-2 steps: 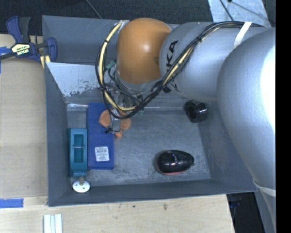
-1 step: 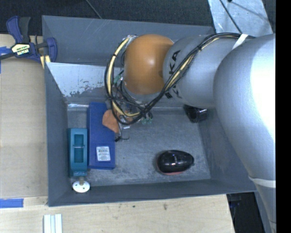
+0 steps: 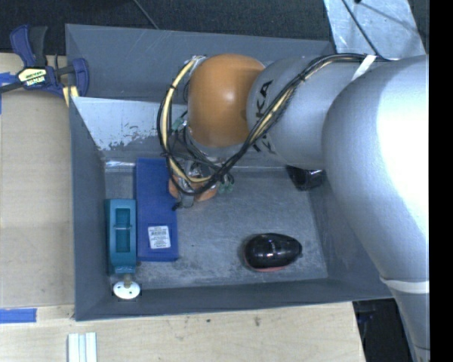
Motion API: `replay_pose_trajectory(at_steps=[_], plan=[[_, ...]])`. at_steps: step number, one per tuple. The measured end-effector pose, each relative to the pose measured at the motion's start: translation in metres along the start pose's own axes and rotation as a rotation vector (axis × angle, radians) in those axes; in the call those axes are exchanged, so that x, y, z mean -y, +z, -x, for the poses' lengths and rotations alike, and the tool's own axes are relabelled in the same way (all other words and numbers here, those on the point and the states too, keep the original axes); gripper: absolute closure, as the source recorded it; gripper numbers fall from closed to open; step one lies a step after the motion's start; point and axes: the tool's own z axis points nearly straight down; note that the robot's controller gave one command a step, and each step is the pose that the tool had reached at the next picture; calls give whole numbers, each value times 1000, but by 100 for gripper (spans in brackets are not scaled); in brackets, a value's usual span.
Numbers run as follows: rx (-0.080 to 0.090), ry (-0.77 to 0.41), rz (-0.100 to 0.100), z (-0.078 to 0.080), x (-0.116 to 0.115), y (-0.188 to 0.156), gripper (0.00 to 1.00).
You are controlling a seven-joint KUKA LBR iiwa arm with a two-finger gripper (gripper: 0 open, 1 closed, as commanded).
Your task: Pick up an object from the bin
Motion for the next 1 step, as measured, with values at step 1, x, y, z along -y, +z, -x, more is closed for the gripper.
replay_pose_trajectory(at_steps=[1], plan=[[0,0,0,0,0,0,100]])
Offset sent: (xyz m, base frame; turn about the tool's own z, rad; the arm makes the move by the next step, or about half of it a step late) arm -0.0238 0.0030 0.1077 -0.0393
